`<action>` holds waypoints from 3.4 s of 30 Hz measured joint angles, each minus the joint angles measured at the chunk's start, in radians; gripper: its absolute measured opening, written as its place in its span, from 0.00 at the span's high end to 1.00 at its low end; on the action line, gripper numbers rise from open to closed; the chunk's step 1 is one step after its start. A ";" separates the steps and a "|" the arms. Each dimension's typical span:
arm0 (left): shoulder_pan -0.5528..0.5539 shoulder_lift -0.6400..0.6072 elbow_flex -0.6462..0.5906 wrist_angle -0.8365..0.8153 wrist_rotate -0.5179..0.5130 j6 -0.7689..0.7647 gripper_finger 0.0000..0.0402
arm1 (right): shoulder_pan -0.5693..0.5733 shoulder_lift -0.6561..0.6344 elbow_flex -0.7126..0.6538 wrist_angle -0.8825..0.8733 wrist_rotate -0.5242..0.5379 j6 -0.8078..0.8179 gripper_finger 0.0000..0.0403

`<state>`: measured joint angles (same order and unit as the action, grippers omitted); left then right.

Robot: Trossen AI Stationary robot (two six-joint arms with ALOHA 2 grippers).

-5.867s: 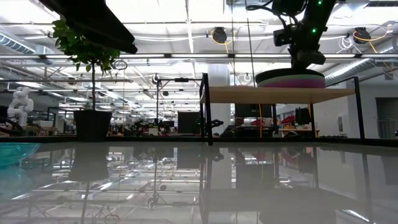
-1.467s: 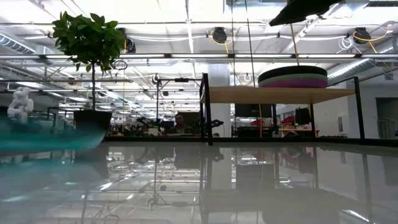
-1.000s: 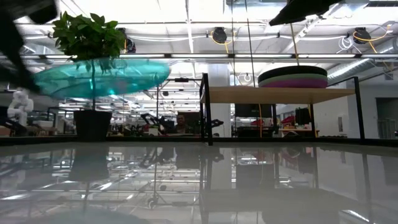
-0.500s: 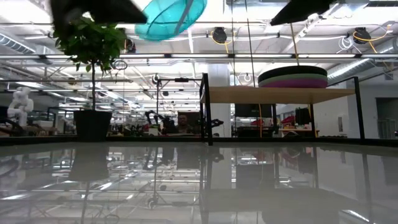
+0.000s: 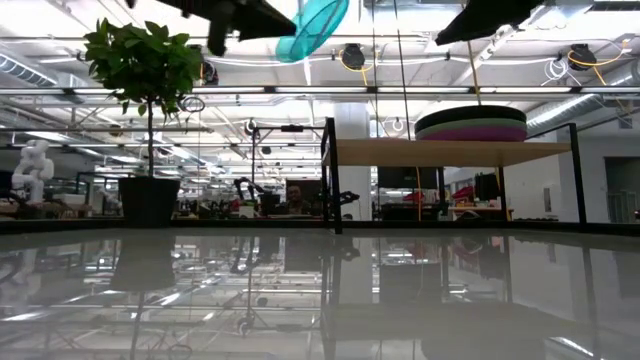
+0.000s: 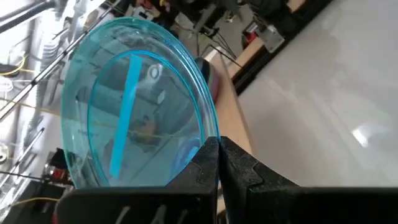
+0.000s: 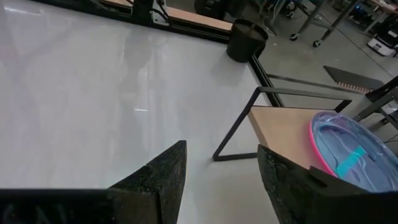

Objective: Place and stack plates onto a shelf
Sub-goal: Stack the blue plate on top of the other blue plate on the shelf

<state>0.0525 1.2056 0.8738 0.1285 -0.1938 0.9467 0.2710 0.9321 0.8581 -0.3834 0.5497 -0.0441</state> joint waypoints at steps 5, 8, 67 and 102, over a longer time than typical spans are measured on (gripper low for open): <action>0.063 0.103 0.087 -0.004 0.064 -0.006 0.99 | 0.000 0.000 0.000 -0.003 0.000 -0.003 0.55; 0.092 0.176 0.150 -0.002 0.067 -0.006 0.99 | 0.000 0.000 0.000 -0.003 0.000 -0.002 0.55; 0.263 0.707 0.738 -0.289 -0.035 -0.339 0.99 | 0.058 -0.003 0.000 -0.116 -0.053 0.074 0.55; 0.279 0.706 0.738 -0.320 0.040 -0.381 0.93 | 0.058 -0.003 0.000 -0.115 -0.053 0.059 0.55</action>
<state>0.3317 1.9118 1.6119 -0.1918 -0.1535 0.5659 0.3294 0.9295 0.8581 -0.4980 0.4969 0.0147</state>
